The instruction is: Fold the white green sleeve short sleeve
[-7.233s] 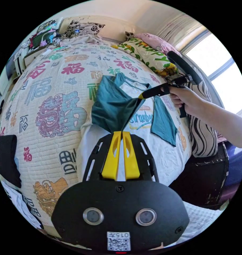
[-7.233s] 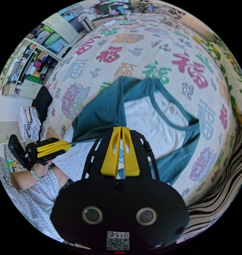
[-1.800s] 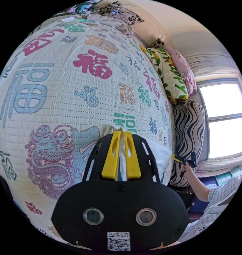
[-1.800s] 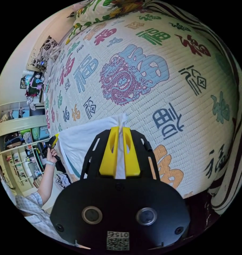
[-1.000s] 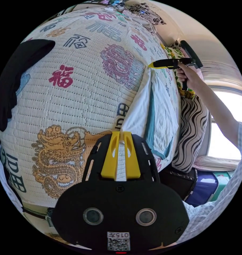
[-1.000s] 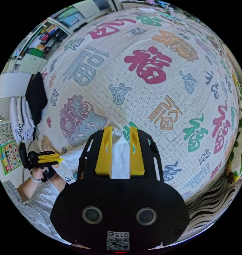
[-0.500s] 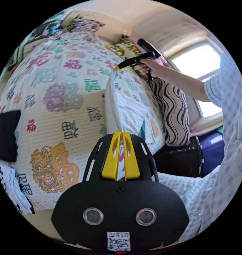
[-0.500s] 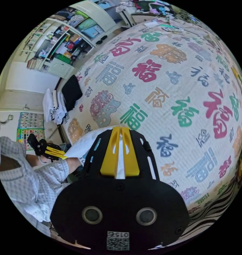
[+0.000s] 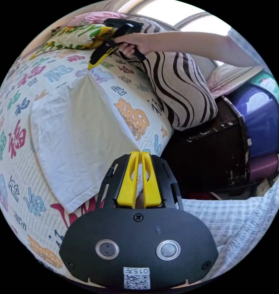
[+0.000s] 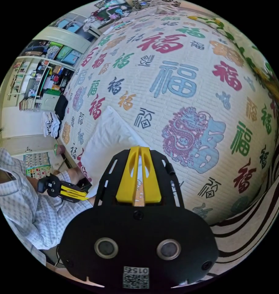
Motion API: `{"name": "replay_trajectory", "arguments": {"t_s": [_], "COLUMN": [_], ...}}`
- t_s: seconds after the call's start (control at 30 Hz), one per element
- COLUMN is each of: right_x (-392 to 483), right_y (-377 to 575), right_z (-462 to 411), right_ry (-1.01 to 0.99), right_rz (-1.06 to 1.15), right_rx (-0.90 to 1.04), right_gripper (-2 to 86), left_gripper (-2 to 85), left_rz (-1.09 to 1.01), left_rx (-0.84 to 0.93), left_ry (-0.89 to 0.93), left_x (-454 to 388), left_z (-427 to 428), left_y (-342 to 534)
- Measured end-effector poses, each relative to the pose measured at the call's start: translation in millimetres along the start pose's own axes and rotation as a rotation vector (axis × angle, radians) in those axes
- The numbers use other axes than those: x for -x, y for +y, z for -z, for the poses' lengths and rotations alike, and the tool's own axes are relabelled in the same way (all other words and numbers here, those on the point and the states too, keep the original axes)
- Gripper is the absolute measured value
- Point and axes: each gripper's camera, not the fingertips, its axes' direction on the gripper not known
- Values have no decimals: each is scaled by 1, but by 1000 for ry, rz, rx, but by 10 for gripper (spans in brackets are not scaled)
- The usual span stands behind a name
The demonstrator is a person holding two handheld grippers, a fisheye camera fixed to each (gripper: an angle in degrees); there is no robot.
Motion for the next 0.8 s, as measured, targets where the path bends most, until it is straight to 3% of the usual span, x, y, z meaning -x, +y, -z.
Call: {"name": "replay_trajectory", "arguments": {"t_s": [0.2,0.33,0.47,0.53,0.63,0.73,0.8], "right_x": [-59,-91,-99,-94,-92,-113,-132], "right_y": [47,76,113,126,135,153,171], "right_z": [-15,-21,3,4,-17,-38,-34], "right_ry": [-53,-38,-18,-65,-97,14,-107], "right_rz": [-39,-92,-111,-66,25,-70,-148], "right_rx": [-58,-66,-217,-264,-175,-139,-200], "right_gripper": [12,43,38,39,22,4,5], "left_gripper": [19,54,51,44,40,30,27], "left_rz": [-142,-205,-282,-274,-189,-136,-96], "left_rx": [175,298,239,178,190,329,320], "left_ry": [-115,40,178,148,92,45,121], "left_x": [-27,-24,-27,-17,22,64,85], "left_z": [-96,-148,-134,-120,-123,-158,-161], "left_y": [-36,-52,-64,-68,-79,-77,-76]}}
